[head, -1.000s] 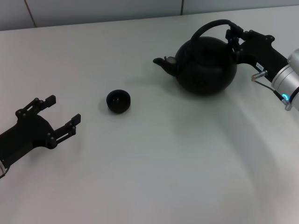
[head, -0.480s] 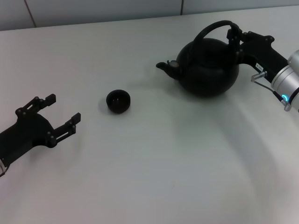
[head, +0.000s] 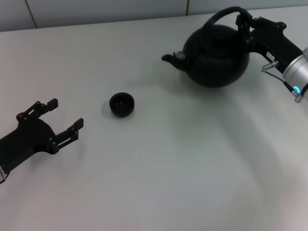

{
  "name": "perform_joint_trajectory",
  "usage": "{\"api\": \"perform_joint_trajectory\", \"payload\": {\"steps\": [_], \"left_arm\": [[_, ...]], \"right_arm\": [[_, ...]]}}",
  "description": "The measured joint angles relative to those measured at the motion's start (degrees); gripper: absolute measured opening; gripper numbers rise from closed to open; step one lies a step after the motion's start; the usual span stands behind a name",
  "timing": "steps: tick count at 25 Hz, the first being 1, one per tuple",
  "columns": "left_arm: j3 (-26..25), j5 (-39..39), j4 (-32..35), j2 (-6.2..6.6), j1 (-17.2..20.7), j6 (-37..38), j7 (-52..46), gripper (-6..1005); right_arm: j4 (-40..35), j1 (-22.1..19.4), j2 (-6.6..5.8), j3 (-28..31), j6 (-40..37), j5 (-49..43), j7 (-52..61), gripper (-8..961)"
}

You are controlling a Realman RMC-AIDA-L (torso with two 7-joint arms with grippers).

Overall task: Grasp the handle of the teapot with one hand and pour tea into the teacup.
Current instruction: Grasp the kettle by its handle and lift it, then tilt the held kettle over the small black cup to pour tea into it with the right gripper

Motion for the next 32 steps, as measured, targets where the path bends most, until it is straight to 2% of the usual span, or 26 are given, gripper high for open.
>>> {"api": "perform_joint_trajectory", "payload": {"steps": [14,25,32], "left_arm": [[-0.42,1.92,0.43,0.74,0.28,0.21,-0.38,814],[-0.68,2.99,0.84,0.67,-0.02,0.25,-1.19,814],[-1.42,7.15,1.31,0.74,-0.38,0.41,-4.78,815]], "right_arm": [[-3.06,2.45,-0.2,-1.42,-2.13,-0.62,0.24,90],[-7.15,2.55,-0.18,-7.21,-1.7,-0.71,4.27,90],[-9.03,3.52,-0.18,-11.71,0.77,-0.71,4.57,90]]}}
